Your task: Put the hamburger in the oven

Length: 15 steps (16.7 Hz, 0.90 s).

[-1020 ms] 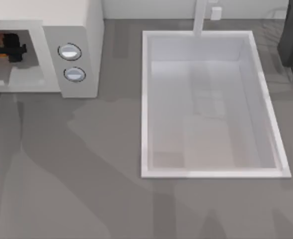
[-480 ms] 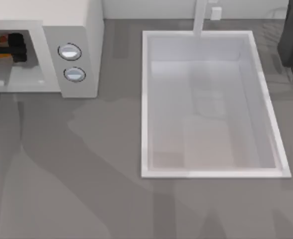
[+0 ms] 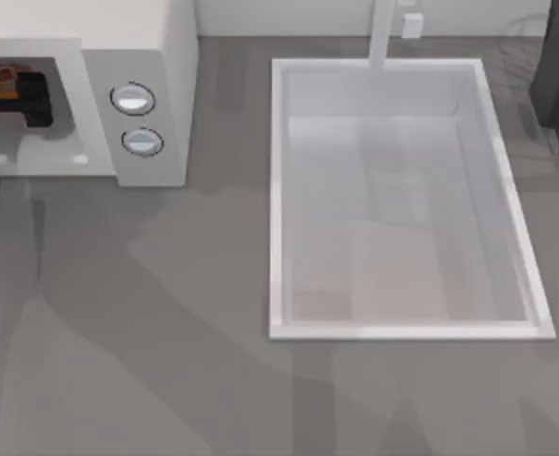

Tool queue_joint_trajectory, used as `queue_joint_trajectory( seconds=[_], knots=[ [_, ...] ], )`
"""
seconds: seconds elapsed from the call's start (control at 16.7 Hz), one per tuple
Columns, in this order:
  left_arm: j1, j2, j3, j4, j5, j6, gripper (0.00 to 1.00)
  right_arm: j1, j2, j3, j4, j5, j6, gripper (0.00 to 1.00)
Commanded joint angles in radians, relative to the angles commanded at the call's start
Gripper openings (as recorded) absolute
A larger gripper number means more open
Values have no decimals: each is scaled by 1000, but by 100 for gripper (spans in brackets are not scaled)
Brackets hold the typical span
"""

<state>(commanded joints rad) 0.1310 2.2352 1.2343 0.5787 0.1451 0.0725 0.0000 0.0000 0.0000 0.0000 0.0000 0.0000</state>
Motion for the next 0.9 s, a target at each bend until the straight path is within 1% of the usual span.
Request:
queue_joint_trajectory(
  seconds=[0.18, 0.6, 0.78, 0.9],
  knots=[
    [20, -87, -157, 66, 23, 12, 100, 0, 0, 0, 0, 0, 0, 100],
    [97, -350, -666, 256, 74, 39, 100, 0, 0, 0, 0, 0, 0, 100],
    [121, -434, -791, 319, 90, 47, 100, 0, 0, 0, 0, 0, 0, 100],
    [127, -459, -820, 337, 95, 49, 100, 0, 0, 0, 0, 0, 0, 100]
  ],
)
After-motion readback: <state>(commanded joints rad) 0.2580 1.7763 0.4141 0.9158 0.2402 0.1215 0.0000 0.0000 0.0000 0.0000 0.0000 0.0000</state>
